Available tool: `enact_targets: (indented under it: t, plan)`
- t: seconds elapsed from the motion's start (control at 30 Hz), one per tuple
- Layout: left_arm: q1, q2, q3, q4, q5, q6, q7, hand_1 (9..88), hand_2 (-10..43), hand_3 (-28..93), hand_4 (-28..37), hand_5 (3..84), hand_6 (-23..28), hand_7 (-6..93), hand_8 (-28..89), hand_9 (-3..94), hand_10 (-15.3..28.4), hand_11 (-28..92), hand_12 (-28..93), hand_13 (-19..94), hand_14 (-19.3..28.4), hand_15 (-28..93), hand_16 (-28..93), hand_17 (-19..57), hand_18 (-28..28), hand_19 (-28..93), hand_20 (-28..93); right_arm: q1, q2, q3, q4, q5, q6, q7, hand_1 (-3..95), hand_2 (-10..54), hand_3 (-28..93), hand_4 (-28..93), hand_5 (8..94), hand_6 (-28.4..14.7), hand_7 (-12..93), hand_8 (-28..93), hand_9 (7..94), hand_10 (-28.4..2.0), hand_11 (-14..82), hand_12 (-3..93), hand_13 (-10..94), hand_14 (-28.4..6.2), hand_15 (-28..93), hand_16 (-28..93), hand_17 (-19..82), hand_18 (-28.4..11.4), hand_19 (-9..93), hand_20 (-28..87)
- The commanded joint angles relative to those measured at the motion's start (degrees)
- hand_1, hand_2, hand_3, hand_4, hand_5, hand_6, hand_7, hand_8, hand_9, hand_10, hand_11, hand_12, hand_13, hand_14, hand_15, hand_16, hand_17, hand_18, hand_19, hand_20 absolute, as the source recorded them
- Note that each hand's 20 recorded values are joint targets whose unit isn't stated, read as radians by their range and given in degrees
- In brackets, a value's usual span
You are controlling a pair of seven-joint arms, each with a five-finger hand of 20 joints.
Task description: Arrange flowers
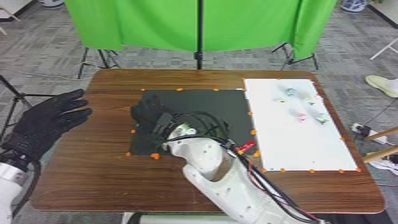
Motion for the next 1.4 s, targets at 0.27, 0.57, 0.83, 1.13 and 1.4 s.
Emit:
enact_targets:
  t: [0.27, 0.57, 0.83, 1.13, 1.4]
  plan:
    - [-2.27, 0.82, 2.31, 1.38, -0.46, -1.65, -1.75, 25.6, 0.2, 72, -25.4, 35.5, 3.5, 20.1, -11, 30.4, 12.3, 27, 15, 24, 15.4, 41, -3, -8.3, 22.0, 48, 8, -1.19, -1.77, -0.33, 3.68, -5.81, 0.01, 0.28, 50.3, -9.5, 81, -28, 71.2, 1.0, 52, -20, 84.8, -3.3, 18.1, 43.6, 73, -2.0, 62, 38, 34, -16.7, 89, 46]
    - [-4.97, 1.94, 4.53, 2.43, -0.58, -1.82, -2.5, 25.5, 0.2, 72, -25.5, 35.5, 3.5, 20.1, -11, 30.4, 12.3, 27, 15, 23, 15.5, 41, -3, -8.2, 21.9, 48, 8, -2.04, -2.78, 0.24, 4.48, -6.91, -0.05, -0.09, 51.0, -9.5, 79, -28, 72.1, 1.6, 50, -20, 85.7, -3.1, 16.0, 42.7, 72, -2.1, 63, 37, 34, -16.6, 89, 46]
    - [-6.22, 2.43, 5.42, 2.61, -0.67, -1.95, -2.86, 25.6, 0.3, 72, -25.5, 35.5, 3.4, 20.1, -11, 30.4, 12.4, 27, 15, 23, 15.5, 41, -3, -8.3, 22.0, 48, 8, -3.04, -3.8, 0.59, 4.6, -7.65, 0.23, -0.19, 51.1, -9.5, 79, -28, 72.7, 2.0, 49, -19, 86.3, -3.1, 14.5, 42.0, 72, -2.1, 64, 37, 34, -16.6, 89, 46]
    - [-8.1, 2.85, 7.21, 3.3, -0.77, -2.44, -3.28, 25.6, 0.3, 72, -25.4, 35.6, 3.5, 20.0, -11, 30.5, 12.4, 27, 15, 24, 15.5, 41, -3, -8.3, 21.9, 48, 8, -3.58, -4.48, 0.26, 5.97, -8.1, 3.64, 1.04, 51.2, -9.5, 79, -28, 72.7, 2.1, 49, -19, 86.7, -3.1, 13.7, 42.1, 72, -2.4, 64, 37, 34, -16.7, 89, 46]
    - [-8.52, 3.16, 7.68, 3.51, -0.89, -2.41, -3.27, 25.6, 0.2, 72, -25.5, 35.6, 3.5, 20.1, -11, 30.5, 12.4, 27, 14, 24, 15.5, 41, -3, -8.3, 22.0, 48, 8, -3.12, -4.99, 0.27, 7.85, -8.32, 8.44, 2.36, 50.7, -9.5, 78, -28, 71.9, 2.0, 49, -18, 86.5, -2.6, 13.8, 42.4, 72, -3.0, 67, 35, 34, -16.9, 89, 47]
